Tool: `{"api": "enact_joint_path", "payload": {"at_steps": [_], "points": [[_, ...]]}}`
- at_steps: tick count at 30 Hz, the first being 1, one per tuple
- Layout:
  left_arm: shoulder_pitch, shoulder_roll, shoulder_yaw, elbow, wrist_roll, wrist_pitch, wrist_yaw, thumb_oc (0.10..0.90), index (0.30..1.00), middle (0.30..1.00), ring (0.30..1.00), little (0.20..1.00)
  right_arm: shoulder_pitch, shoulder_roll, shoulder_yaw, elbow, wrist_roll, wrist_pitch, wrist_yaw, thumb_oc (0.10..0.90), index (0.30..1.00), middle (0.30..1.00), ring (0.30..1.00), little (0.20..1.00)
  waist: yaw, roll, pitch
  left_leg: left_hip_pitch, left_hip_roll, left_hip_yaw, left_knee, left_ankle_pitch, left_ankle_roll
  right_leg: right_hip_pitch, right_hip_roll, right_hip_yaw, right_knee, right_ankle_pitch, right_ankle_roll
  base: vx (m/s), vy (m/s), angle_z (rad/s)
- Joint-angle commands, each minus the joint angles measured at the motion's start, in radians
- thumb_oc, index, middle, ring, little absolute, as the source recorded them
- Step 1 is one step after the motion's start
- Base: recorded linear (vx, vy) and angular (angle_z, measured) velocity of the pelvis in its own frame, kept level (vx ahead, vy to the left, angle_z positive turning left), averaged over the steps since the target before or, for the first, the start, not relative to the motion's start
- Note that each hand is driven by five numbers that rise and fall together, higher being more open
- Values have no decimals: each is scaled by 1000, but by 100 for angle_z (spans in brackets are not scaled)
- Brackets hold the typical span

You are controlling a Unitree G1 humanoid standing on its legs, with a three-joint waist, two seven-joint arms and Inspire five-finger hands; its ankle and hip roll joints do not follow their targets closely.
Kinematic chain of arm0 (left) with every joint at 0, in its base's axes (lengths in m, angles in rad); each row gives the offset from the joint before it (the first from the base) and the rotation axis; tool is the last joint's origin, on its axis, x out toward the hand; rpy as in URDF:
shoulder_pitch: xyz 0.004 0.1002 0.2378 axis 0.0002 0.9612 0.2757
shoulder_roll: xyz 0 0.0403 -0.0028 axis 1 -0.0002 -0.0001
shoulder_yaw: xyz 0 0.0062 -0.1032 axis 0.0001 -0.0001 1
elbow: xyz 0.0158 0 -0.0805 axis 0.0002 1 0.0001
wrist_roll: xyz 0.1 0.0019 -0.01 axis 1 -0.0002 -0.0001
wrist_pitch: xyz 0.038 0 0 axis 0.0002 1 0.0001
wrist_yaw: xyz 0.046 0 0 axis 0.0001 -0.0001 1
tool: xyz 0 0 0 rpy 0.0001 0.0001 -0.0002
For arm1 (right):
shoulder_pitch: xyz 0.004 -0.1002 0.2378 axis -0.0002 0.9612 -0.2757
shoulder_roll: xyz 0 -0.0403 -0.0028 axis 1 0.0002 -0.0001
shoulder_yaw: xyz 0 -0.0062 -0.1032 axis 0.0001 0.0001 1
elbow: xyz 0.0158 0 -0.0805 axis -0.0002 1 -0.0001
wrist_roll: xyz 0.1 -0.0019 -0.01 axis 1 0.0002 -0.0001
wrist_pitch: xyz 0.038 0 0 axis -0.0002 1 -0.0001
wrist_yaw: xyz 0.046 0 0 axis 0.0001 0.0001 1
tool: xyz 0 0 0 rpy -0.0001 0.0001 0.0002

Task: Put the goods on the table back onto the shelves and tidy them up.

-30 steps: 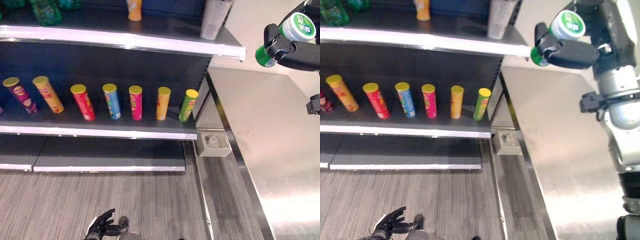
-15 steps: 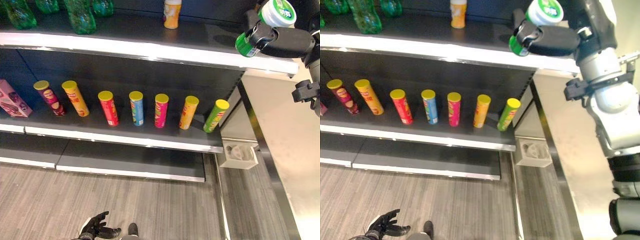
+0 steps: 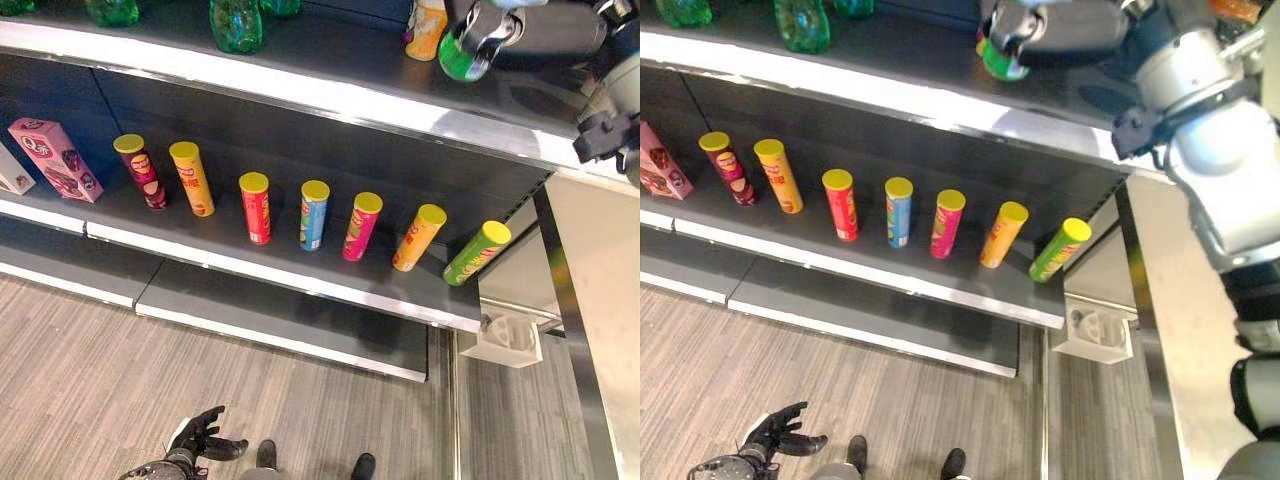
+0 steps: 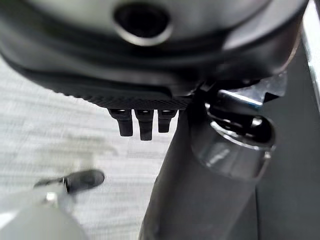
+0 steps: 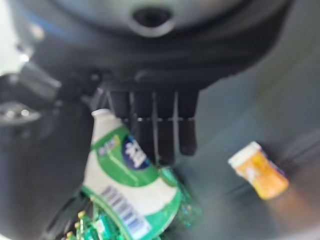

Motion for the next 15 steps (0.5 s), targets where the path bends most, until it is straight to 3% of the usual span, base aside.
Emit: {"api": "enact_joint_path", "payload": {"at_steps": [1,5,10,15], "points": [[2,77,-21,-24,-34,-44,22,800,900,900,900,900,-159,-19,35,88,46,-58,-52,400,300,300,300,300,38,-39,-110,-38,40,4,34,-74,-76,32,-69,-29,57,-119,78,29,-34,13],[14,76,-13,-5,-44,-43,29,800,900,900,900,900,-197,-6,78,145,44,-49,-50,400,300,300,300,300,57,-48,-110,-39,44,-7,35,-74,-79,44,-65,-49,54,-126,74,48,-56,11],[40,81,3,7,-55,-38,41,800,900,900,900,900,-195,72,68,299,21,-21,-74,400,300,300,300,300,108,-56,-93,-40,52,-32,11,-57,-87,54,-54,-90,56,-139,68,45,-53,18],[42,93,10,-6,-64,-42,49,800,900,900,900,900,-210,49,69,372,35,-17,-72,400,300,300,300,300,123,-65,-87,-61,55,-52,4,-45,-97,50,-49,-122,55,-139,67,11,-37,25]]}}
